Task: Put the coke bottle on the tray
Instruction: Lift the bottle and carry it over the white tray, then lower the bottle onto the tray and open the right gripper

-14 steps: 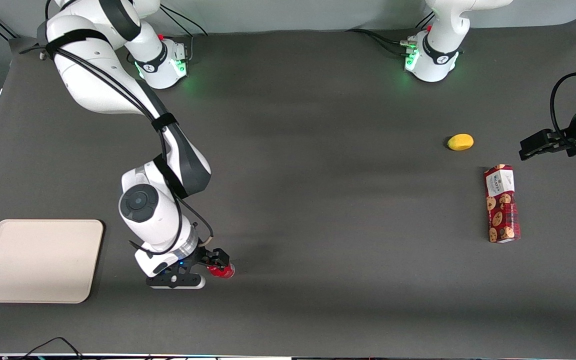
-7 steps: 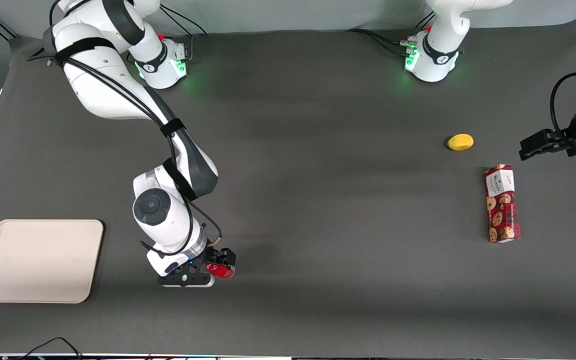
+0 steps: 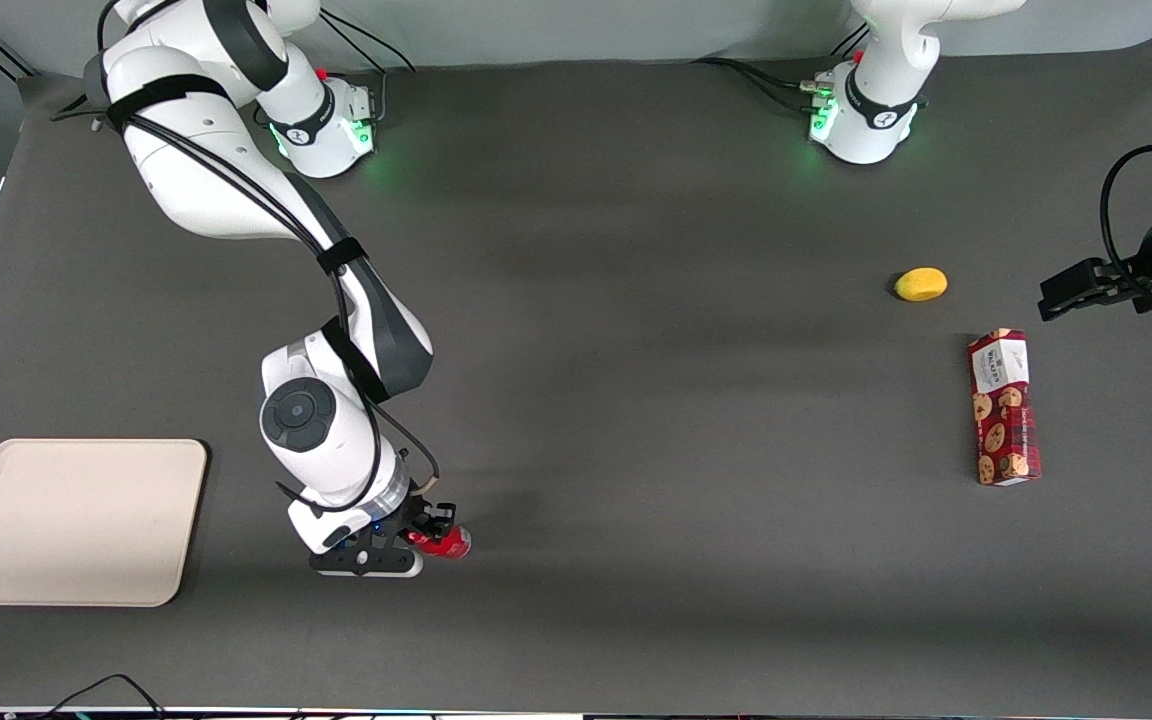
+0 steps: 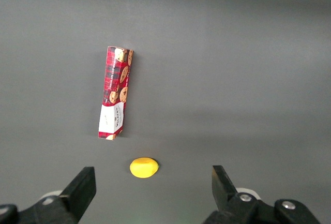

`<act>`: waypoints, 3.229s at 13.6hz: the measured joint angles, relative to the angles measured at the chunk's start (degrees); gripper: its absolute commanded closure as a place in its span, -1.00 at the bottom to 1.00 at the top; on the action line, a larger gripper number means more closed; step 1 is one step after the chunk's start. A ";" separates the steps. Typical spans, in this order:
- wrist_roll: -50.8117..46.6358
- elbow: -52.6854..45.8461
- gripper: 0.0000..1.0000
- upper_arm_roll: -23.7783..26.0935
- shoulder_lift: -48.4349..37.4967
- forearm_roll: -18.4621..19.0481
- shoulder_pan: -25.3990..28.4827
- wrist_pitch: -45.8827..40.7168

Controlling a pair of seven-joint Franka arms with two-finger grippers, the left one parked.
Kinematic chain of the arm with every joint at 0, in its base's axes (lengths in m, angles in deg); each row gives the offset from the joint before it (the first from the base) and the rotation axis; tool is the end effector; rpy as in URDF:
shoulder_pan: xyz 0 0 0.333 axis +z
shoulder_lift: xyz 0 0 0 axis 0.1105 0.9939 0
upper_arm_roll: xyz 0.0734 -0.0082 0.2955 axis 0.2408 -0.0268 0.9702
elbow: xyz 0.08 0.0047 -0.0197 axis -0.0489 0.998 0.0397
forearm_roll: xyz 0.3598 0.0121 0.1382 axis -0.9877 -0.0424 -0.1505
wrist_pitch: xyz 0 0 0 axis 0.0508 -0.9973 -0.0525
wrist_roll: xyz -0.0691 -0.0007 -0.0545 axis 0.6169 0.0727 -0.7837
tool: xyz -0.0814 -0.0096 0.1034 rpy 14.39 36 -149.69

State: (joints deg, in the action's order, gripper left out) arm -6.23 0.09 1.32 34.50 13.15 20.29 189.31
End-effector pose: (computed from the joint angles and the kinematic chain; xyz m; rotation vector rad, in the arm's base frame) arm 0.7227 0.2760 0.2790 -3.0562 0.0840 -0.3607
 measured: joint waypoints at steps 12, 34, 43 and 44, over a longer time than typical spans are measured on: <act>-0.71 1.12 1.00 -7.01 -18.84 1.70 -4.88 -28.95; 76.40 9.32 1.00 -32.55 -5.87 -32.06 -30.55 2.16; 76.39 8.90 -1.00 -32.53 -4.29 -37.27 -31.49 3.79; 76.39 8.57 -1.00 -32.53 -4.32 -39.24 -31.49 3.87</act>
State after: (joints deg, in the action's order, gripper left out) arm 70.16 8.67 -31.21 30.18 -26.09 -11.20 193.18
